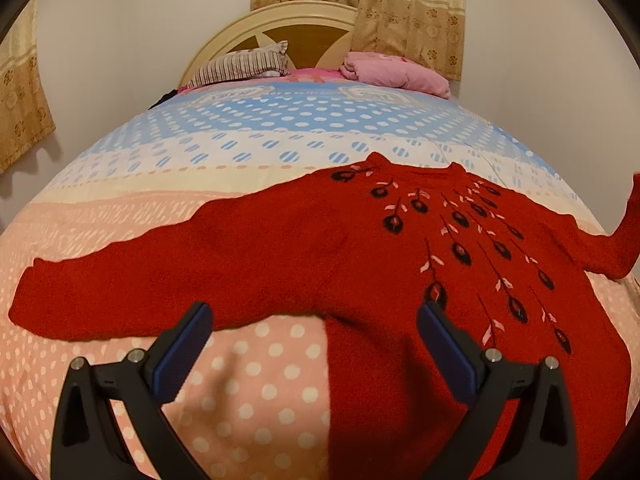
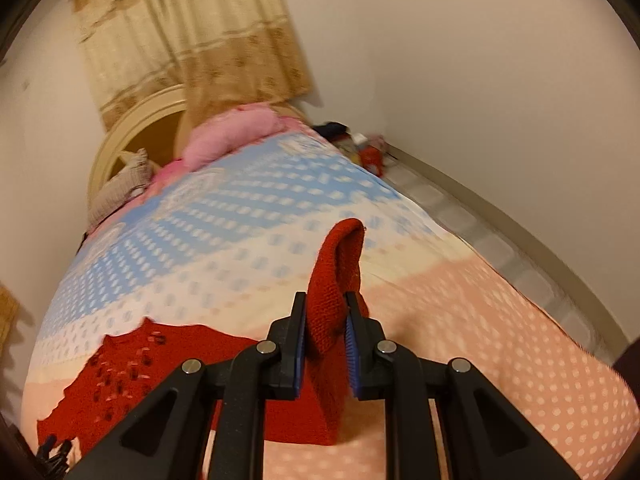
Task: Fold small clothes
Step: 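Lift the hem with the right tool and fold it toward the collar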
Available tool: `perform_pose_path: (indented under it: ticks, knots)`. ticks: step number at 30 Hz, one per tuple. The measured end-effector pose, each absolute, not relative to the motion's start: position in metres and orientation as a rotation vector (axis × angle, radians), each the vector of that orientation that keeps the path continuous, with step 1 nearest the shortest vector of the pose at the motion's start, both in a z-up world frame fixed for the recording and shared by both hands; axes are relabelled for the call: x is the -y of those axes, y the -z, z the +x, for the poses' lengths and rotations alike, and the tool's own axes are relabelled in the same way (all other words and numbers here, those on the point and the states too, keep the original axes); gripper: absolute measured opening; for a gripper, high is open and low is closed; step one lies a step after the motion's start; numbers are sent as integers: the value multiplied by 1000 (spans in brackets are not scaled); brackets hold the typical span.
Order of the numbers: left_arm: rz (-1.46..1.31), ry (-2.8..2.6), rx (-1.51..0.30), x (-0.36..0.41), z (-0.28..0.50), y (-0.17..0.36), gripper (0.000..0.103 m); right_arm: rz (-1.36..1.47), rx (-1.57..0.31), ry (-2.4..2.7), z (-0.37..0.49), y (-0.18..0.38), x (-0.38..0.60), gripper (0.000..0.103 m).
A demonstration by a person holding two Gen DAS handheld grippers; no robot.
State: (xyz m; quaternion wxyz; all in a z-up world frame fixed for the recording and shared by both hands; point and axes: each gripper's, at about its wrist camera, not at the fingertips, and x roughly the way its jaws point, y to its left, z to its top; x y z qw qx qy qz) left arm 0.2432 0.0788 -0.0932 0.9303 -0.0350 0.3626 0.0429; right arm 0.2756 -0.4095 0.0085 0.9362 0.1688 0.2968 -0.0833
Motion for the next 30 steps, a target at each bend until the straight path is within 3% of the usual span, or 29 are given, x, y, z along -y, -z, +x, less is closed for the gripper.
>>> perform_pose_path:
  ticks: [16,30]
  knots:
    - [-124,-94,-710,-99,229,92,103,193,-508,-81,299,-92,255,17]
    - [-164,-103,-716,-117,221,101,103,135,-526,-296,319,-83,119,16]
